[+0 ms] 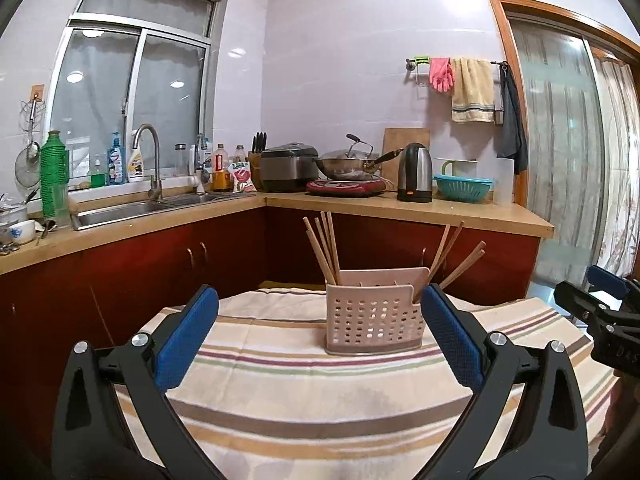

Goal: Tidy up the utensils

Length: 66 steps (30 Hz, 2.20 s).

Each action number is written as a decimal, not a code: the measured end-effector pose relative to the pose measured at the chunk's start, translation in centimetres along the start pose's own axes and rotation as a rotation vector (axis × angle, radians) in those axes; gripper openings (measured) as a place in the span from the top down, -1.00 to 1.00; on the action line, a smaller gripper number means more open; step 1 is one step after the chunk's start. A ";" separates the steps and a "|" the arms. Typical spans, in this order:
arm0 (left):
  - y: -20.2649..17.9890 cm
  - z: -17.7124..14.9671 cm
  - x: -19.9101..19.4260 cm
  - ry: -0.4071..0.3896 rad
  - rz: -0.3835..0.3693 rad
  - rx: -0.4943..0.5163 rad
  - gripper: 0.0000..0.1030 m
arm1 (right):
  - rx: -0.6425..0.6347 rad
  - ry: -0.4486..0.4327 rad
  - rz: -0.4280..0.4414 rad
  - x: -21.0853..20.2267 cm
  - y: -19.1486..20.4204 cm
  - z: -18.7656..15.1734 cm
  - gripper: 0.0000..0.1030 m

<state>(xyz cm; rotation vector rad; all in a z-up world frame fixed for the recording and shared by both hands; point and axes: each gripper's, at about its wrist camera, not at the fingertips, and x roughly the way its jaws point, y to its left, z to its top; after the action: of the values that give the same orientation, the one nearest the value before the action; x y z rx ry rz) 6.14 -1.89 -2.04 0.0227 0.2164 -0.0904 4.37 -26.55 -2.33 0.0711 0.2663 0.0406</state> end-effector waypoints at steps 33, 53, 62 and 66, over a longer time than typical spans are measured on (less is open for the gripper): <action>-0.3 -0.3 -10.1 -0.087 0.021 0.015 -0.91 | -0.027 -0.078 -0.043 -8.0 1.1 -0.2 -0.68; -0.1 -0.3 -10.1 -0.082 0.020 0.004 -0.91 | -0.028 -0.076 -0.043 -8.1 1.1 -0.3 -0.68; 0.1 -0.3 -10.0 -0.080 0.025 -0.002 -0.91 | -0.029 -0.077 -0.044 -8.1 1.0 -0.2 -0.68; 0.2 -0.4 -9.9 -0.076 0.032 -0.005 -0.91 | -0.030 -0.077 -0.043 -8.1 1.0 -0.2 -0.68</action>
<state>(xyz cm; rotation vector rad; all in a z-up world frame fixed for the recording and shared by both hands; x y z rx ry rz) -3.60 -0.82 -0.28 0.0178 0.1405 -0.0592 -3.53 -25.91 -0.33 0.0370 0.1904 -0.0012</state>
